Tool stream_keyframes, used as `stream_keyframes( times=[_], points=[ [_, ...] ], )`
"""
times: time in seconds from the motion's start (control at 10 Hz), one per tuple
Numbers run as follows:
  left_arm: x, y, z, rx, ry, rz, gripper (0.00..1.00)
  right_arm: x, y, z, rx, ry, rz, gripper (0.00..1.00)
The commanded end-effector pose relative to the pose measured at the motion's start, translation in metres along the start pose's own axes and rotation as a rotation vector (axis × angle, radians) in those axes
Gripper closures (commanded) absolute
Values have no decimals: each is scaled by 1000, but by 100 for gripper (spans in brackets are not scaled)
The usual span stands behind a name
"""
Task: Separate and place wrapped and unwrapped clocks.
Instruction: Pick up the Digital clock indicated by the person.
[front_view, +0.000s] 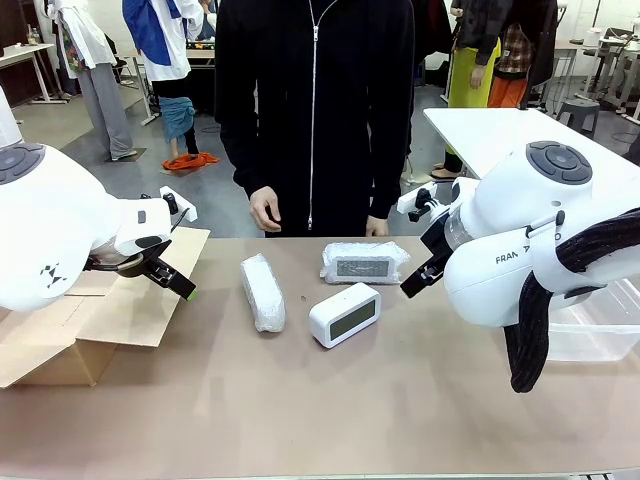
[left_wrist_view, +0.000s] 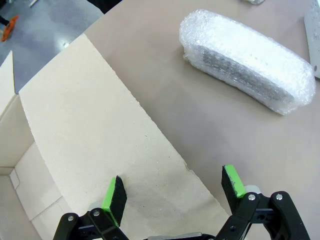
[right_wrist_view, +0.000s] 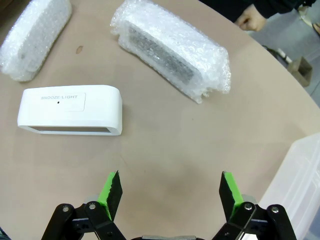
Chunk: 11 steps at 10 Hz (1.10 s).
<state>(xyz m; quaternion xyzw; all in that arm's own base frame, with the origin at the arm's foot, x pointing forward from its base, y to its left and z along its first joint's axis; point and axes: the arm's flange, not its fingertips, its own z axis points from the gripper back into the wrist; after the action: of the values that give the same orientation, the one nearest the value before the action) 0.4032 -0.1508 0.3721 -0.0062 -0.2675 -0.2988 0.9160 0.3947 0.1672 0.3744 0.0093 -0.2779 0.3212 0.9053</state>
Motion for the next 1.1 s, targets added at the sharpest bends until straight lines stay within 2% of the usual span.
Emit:
stream_keyframes(
  times=[0.0, 1.0],
  points=[
    [0, 1, 0, -1, 0, 2, 0, 0, 0, 0, 0, 0, -1, 0],
    [0, 1, 0, -1, 0, 2, 0, 0, 0, 0, 0, 0, -1, 0]
  ],
)
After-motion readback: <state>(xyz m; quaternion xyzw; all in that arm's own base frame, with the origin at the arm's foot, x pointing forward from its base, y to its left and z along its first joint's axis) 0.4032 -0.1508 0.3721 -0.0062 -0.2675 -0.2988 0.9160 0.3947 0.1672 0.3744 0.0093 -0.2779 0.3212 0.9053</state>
